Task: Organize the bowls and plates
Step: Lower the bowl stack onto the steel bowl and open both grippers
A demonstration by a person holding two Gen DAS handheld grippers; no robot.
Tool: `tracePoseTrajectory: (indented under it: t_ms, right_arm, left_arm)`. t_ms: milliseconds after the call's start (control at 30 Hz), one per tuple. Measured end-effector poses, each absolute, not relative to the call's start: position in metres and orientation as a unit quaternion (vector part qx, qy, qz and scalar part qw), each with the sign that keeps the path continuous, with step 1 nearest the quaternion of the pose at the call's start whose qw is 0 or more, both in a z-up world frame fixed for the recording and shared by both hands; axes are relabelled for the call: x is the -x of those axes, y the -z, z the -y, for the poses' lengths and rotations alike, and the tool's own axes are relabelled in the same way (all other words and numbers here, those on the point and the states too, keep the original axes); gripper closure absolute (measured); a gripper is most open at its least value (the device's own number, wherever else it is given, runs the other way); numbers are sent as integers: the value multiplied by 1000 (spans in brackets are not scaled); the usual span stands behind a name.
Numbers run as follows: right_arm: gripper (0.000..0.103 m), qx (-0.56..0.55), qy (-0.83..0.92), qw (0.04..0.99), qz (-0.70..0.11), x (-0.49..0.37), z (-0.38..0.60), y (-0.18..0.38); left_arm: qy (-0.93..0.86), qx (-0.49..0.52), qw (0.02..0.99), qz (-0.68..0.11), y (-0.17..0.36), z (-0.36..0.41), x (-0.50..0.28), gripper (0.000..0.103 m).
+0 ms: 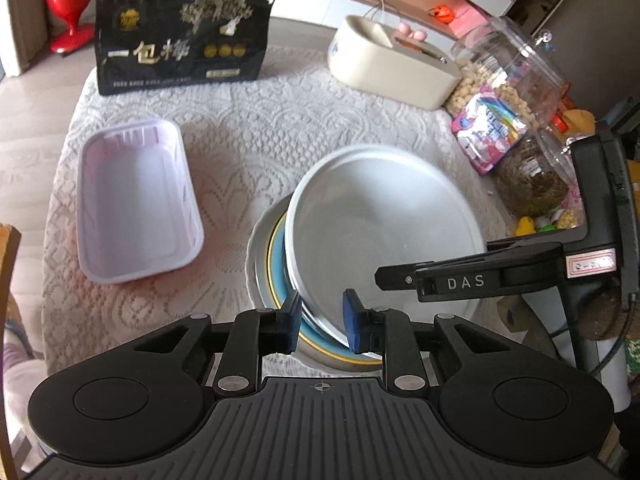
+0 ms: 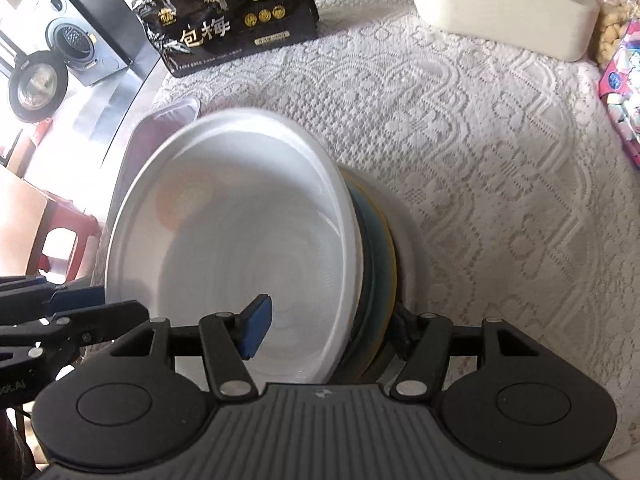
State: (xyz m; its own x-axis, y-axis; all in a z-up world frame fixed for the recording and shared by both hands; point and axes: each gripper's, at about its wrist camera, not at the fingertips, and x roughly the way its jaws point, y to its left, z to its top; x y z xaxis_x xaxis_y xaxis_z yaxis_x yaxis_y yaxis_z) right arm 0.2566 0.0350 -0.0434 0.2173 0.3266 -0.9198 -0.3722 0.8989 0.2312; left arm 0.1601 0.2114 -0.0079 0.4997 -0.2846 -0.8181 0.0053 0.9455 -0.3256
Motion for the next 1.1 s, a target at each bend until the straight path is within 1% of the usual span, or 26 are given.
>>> tracePoseTrajectory:
  t_ms: [133, 300, 500, 600, 667, 733, 767, 900, 1000, 1100]
  right_arm:
    - [41, 30, -218, 793, -568, -256, -33, 36]
    - [41, 104, -213, 811, -536, -246, -41, 30]
    - [40, 92, -236, 827, -501, -238, -38, 5]
    - [40, 95, -230, 835, -491, -239, -37, 2]
    - [45, 92, -226, 834, -494, -241, -36, 5]
    - [62, 80, -219, 831, -505, -247, -32, 12]
    - [65, 75, -211, 829, -512, -251, -29, 17]
    - [68, 59, -178, 832, -523, -262, -18, 28]
    - [68, 45, -185, 828, -527, -264, -13, 27]
    - [68, 58, -194, 833, -515, -260, -18, 21]
  left_arm:
    - [85, 134, 862, -482, 4, -211, -160, 78]
    - [92, 131, 861, -483, 5, -211, -163, 77]
    - [77, 122, 871, -471, -1, -216, -162, 77]
    - [74, 121, 871, -470, 0, -218, -163, 77]
    - [73, 118, 872, -469, 1, -218, -163, 77]
    - [71, 113, 873, -468, 1, -217, -163, 77]
    - [72, 111, 874, -468, 1, -217, -163, 77]
    - [71, 111, 874, -467, 1, -217, -163, 77]
    - [69, 112, 874, -467, 3, -219, -165, 77]
    - [66, 113, 874, -468, 8, -221, -168, 77]
